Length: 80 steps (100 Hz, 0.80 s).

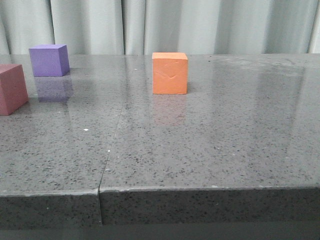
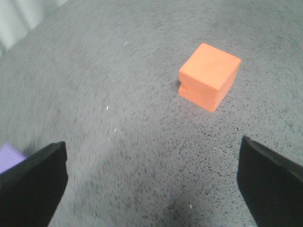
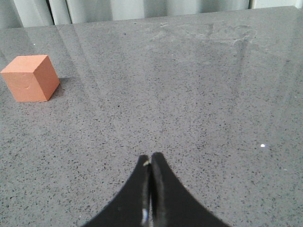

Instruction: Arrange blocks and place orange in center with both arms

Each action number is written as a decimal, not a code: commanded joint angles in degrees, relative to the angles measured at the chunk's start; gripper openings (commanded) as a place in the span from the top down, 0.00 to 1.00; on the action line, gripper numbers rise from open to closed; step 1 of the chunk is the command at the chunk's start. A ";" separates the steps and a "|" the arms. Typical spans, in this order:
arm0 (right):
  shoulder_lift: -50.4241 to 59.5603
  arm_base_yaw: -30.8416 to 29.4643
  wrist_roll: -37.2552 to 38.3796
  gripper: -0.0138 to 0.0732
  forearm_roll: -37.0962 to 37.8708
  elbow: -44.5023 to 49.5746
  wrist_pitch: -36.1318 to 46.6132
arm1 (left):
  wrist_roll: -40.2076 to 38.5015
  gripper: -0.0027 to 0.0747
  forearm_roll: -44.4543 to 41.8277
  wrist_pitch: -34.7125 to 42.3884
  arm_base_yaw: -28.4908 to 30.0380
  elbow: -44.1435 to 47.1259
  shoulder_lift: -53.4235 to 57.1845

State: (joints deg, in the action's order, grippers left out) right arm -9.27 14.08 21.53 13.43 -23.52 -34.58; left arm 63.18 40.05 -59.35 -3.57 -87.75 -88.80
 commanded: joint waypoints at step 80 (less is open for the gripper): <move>-0.52 -0.13 -0.72 0.92 1.39 -1.34 4.06 | 6.08 0.07 -10.05 3.88 -20.75 -20.36 -19.21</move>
State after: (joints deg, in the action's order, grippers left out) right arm -9.27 14.08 21.53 13.43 -23.52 -34.58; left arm 69.36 27.79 -58.61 -22.98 -106.14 -109.82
